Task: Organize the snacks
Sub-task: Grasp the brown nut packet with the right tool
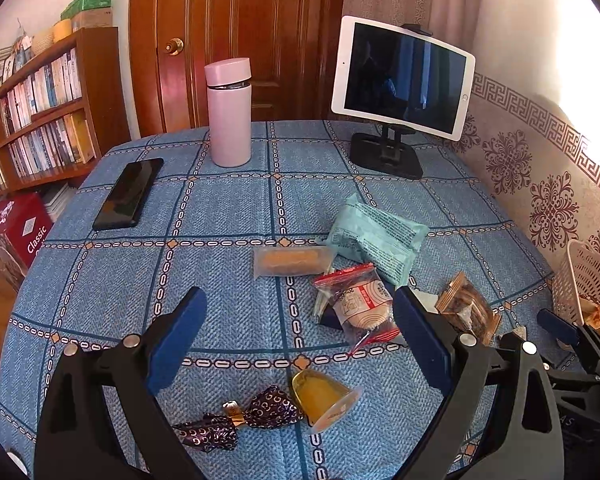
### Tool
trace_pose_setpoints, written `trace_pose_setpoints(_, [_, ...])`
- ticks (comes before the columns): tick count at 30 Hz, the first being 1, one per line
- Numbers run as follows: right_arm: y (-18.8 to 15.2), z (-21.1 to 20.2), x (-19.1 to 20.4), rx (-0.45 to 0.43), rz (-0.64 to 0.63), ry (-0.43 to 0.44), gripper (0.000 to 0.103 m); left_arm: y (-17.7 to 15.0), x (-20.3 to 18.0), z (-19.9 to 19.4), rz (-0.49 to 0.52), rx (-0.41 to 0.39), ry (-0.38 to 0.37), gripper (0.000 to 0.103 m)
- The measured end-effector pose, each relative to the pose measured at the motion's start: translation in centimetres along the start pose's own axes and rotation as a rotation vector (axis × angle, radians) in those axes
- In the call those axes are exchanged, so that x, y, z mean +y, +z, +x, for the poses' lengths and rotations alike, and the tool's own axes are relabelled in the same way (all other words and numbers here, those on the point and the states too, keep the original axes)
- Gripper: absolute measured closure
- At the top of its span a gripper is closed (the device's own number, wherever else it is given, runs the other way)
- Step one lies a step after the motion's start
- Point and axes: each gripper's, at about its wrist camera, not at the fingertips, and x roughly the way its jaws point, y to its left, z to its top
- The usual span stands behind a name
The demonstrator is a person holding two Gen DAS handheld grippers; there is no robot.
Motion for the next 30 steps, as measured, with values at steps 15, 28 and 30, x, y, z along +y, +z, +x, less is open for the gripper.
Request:
trace_pose_setpoints(15, [1.9,6.6,0.4,0.146,-0.097,0.021,0.019,-0.1,1.7,4.0,-0.038,0.09,0.01,0.008])
trace_pose_setpoints(28, [2.7,8.4,1.4,0.161,-0.159,-0.013,0.037,0.0,-2.8,7.1,-0.012,0.168,-0.048,0.006])
trace_pose_setpoints(30, [2.5,8.2,1.4,0.152,-0.16,-0.015,0.041,-0.1,-3.1,7.4,-0.01,0.174,-0.044,0.006])
